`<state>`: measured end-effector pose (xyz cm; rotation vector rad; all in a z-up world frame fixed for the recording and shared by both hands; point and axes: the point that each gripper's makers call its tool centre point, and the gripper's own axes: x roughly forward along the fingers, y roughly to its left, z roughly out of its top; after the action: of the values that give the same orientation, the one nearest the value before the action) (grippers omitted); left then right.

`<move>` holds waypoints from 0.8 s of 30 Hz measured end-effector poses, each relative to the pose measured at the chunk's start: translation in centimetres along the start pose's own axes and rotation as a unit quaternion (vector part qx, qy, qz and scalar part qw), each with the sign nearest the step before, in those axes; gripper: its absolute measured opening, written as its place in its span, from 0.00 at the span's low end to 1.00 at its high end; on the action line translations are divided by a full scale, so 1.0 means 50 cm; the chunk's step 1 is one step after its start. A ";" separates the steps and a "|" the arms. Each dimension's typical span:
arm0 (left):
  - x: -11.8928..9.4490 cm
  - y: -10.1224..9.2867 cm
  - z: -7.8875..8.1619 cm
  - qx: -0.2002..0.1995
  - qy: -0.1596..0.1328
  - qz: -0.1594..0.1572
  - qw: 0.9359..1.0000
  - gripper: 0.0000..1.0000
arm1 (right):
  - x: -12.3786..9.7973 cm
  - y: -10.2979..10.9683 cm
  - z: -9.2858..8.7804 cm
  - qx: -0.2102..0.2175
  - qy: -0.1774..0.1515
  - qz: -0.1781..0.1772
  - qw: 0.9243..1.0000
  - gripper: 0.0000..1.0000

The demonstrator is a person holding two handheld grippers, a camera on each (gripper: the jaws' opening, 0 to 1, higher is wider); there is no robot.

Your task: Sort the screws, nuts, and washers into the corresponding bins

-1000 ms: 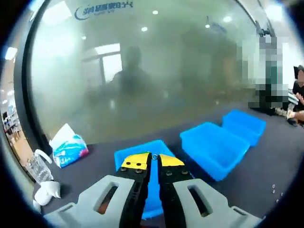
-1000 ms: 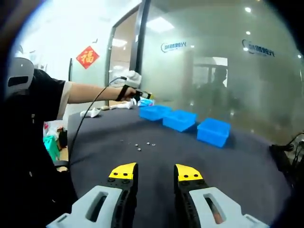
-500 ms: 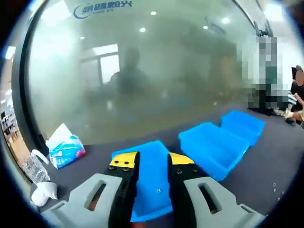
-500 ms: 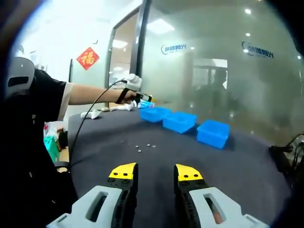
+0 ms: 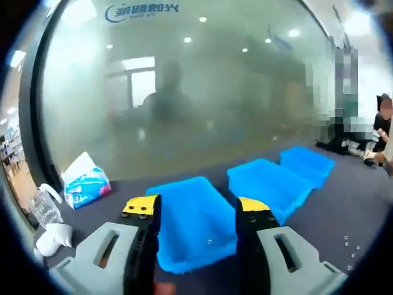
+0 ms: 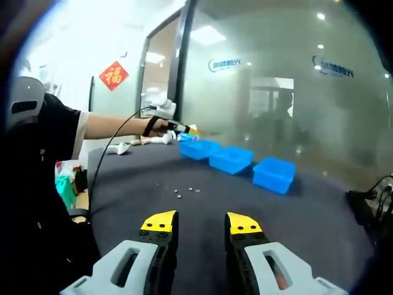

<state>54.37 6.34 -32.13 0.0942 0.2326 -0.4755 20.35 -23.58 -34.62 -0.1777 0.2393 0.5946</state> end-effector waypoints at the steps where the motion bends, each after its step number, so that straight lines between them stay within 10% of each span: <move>1: -0.007 -0.005 0.000 -0.002 -0.003 -0.006 1.000 0.47 | 0.000 0.000 0.001 -0.001 0.000 0.000 1.000 0.27; 24: -0.295 -0.161 -0.010 -0.004 -0.065 -0.163 0.984 0.47 | 0.009 0.007 0.015 0.002 -0.012 -0.005 1.000 0.27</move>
<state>37.77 5.81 -29.31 0.0165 0.1207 -0.8046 20.63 -22.89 -34.03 -0.1685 0.2162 0.5863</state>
